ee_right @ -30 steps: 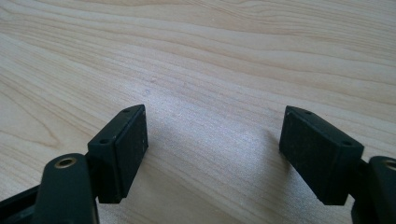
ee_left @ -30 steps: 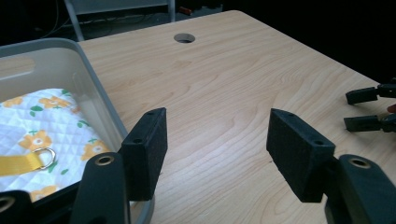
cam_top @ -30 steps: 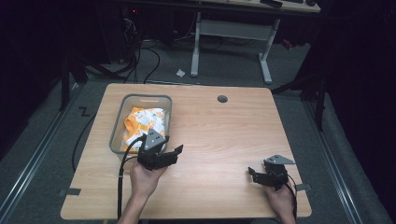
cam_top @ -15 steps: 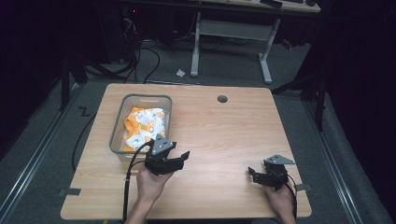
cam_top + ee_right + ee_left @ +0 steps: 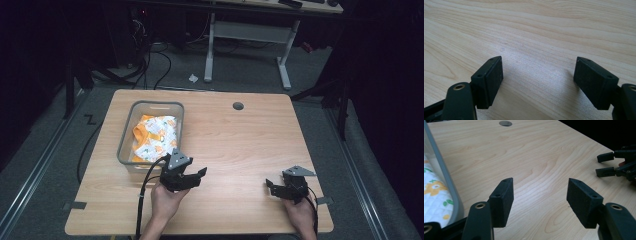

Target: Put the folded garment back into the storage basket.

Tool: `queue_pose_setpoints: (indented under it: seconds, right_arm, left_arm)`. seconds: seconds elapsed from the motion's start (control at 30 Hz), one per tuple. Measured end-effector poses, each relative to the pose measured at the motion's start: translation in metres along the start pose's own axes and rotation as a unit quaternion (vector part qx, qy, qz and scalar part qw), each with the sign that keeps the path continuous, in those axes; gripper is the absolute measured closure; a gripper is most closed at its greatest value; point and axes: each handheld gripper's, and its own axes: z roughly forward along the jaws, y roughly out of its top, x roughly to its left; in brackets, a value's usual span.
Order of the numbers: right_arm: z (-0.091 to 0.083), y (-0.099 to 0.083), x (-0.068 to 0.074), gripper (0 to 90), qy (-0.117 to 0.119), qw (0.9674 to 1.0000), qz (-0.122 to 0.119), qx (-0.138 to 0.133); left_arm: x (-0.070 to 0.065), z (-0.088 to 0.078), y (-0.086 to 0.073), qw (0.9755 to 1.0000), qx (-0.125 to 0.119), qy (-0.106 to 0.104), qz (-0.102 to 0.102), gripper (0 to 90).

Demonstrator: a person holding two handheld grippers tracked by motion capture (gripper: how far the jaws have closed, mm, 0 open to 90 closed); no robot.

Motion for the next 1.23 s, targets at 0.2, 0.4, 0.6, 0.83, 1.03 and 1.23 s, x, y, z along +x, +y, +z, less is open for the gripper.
queue_pose_setpoints:
  seconds: [0.2,0.4,0.6,0.83,1.03,1.23]
  right_arm:
    - [0.0,0.0,0.0,23.9,0.0,1.0,-0.001,0.0]
    - [0.0,0.0,0.0,23.9,0.0,1.0,-0.001,0.0]
    - [0.0,0.0,0.0,23.9,0.0,1.0,-0.001,0.0]
    - [0.0,0.0,0.0,23.9,0.0,1.0,-0.001,0.0]
    - [0.0,0.0,0.0,23.9,0.0,1.0,-0.001,0.0]
    - [0.0,0.0,0.0,23.9,0.0,1.0,-0.001,0.0]
  left_arm:
    - [-0.004,0.014,-0.01,0.9998,0.015,-0.01,-0.009,39.0]
    - [-0.006,0.027,-0.02,0.9993,0.033,-0.011,-0.013,39.3]
    - [-0.003,0.042,-0.03,0.9985,0.049,-0.006,-0.023,39.6]
    - [-0.003,0.056,-0.039,0.9967,0.073,0.033,-0.005,39.0]
    - [-0.004,0.065,-0.05,0.9928,0.079,0.085,0.028,35.1]
    - [-0.004,0.066,-0.05,0.9925,0.083,0.086,0.026,28.0]
